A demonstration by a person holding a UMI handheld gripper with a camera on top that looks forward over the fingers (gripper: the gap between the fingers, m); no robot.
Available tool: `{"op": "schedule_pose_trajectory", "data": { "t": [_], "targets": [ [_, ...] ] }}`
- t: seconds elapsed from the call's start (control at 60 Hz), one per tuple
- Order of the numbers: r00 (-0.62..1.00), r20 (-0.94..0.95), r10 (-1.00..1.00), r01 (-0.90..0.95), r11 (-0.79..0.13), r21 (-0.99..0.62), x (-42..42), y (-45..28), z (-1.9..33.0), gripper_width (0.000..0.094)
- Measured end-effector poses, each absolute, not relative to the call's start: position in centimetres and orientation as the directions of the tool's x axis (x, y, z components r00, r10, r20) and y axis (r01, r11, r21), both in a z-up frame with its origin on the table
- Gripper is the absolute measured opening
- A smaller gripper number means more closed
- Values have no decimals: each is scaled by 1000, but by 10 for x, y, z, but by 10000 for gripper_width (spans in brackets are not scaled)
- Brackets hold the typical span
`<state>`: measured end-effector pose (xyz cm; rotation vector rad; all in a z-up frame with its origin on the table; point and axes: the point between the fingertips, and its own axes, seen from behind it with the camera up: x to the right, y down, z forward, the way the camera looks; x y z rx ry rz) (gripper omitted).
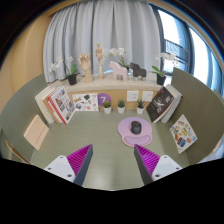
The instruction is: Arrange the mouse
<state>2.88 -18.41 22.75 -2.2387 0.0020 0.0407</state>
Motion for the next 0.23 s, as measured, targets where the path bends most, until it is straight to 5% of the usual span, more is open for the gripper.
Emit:
{"op": "schedule_pose_trajectory", "data": {
  "t": [0.233],
  "targets": [
    [999, -36, 27, -13, -601, -799, 1, -215, 239, 831]
  ]
}}
